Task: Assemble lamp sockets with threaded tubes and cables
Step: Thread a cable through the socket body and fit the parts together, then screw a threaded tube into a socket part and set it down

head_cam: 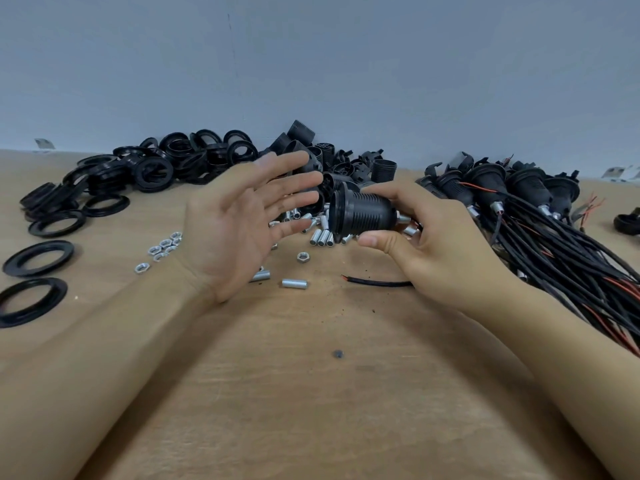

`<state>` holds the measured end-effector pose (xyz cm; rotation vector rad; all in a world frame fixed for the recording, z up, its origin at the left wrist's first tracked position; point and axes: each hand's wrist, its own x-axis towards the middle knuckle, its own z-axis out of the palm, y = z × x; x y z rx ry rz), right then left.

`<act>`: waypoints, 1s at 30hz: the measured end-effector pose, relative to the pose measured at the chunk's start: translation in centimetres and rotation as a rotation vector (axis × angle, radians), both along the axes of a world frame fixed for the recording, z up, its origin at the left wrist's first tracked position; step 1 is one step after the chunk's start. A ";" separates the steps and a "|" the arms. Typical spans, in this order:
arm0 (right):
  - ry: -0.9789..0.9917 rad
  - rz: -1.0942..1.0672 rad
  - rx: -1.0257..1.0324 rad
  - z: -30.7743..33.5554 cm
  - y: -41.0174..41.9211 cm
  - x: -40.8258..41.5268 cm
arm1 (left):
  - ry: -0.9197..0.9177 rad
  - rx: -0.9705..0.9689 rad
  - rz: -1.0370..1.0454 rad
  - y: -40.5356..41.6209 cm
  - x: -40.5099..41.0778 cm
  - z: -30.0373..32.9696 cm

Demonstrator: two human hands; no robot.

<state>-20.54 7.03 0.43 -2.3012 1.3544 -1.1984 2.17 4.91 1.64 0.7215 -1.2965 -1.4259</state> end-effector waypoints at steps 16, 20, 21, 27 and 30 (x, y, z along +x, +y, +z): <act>-0.195 -0.855 -0.181 3.3 -1.6 -7.3 | 0.020 0.013 -0.027 -0.3 0.3 -0.3; 0.242 -1.065 0.311 2.8 -1.1 -8.8 | -0.045 0.007 0.067 -0.4 -0.2 -0.4; 0.284 -1.065 0.351 2.7 -1.0 -8.4 | -0.112 -0.026 0.149 -0.5 -0.2 -0.6; 0.407 -0.855 0.179 1.8 -1.6 -6.3 | -0.922 -0.517 0.575 -1.0 0.2 -2.1; 0.373 -0.669 0.064 1.6 -1.9 -4.8 | -1.075 -0.486 0.500 -1.3 0.4 -2.5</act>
